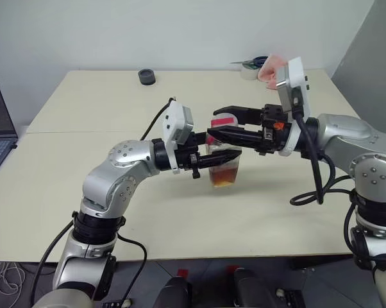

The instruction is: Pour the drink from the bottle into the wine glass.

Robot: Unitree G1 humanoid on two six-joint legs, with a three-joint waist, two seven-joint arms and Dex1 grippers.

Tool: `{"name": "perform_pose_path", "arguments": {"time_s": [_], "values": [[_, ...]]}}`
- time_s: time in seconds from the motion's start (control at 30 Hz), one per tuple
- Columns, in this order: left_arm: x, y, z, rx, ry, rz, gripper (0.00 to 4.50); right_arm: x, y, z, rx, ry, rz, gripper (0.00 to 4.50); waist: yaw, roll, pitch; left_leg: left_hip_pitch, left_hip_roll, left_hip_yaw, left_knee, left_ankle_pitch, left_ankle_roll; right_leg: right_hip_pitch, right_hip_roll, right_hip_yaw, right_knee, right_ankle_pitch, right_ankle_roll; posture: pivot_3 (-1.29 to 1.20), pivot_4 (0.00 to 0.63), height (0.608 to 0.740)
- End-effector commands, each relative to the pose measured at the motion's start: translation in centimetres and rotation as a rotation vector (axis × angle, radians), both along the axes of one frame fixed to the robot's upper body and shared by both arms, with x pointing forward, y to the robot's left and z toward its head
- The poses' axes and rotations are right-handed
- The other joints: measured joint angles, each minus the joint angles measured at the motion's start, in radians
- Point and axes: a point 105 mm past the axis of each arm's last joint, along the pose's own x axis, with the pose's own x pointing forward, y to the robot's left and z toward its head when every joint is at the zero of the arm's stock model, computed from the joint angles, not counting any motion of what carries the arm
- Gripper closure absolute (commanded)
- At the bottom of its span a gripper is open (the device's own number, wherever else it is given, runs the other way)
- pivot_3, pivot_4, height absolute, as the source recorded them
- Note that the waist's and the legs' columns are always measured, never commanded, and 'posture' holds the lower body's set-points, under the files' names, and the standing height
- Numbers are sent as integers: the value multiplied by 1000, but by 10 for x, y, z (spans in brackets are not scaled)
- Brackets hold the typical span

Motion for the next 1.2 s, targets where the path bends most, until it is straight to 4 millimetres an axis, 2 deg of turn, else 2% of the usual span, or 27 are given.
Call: {"name": "perform_pose_path", "arguments": {"time_s": [0.03,0.2,0.33,0.47,0.53,0.6,0.77,0.93,1.0,1.07,1.1,1.2], "values": [[-14,-1,5,8,-31,-69,2554,-2,-14,29,-2,-166,-17,2542,0,0,0,0,0,0,0,0,0,0,0,0,0,0,0,0,150,740],[-17,0,6,9,-31,-76,2554,0,-16,36,-12,-201,-1,2542,-1,0,0,0,0,0,0,0,0,0,0,0,0,0,0,0,150,740],[-15,1,7,2,-32,-65,2554,10,-21,51,118,-83,-36,2542,-2,0,0,0,0,0,0,0,0,0,0,0,1,0,0,0,150,740],[-15,2,7,-3,-29,-55,2554,10,-22,57,198,1,-47,2542,3,0,0,0,-1,0,0,0,0,0,-1,1,0,0,0,0,150,740],[-15,2,7,-2,-28,-54,2554,8,-22,56,175,-24,-61,2542,4,0,0,-1,-1,0,0,0,0,0,-1,1,-1,0,0,0,150,740],[-15,2,7,-2,-28,-53,2554,3,-19,46,75,-135,-66,2542,3,0,0,-1,0,0,-1,0,0,0,-1,1,-1,0,0,0,150,740],[-13,3,8,-2,-31,-45,2554,12,-31,46,125,-126,-161,2542,1,0,0,-1,0,1,0,0,0,0,-1,0,0,0,0,0,150,740],[-13,8,4,3,-23,-14,2554,24,-73,15,156,-73,-426,2542,5,0,0,-1,0,-1,0,0,0,0,-1,1,-1,0,0,0,150,740],[-13,9,3,-1,-18,-1,2554,29,-95,-17,102,-64,-601,2542,6,0,0,-2,-1,0,0,0,0,-1,-2,1,-1,0,0,0,150,740],[-12,8,3,-10,-15,9,2554,40,-127,-56,-16,-89,-864,2542,11,-1,0,-2,-1,-2,-1,0,0,0,-2,0,-1,0,0,0,150,740],[-12,7,3,-13,-15,12,2554,41,-135,-66,-50,-105,-932,2542,12,-1,0,-2,-1,-1,0,0,0,0,-2,1,-1,0,0,0,150,740],[-9,4,5,-35,-21,30,2554,48,-157,-118,-138,-115,-1106,2542,11,-1,0,0,-1,3,1,0,0,0,-2,2,1,0,0,0,150,740]]}}
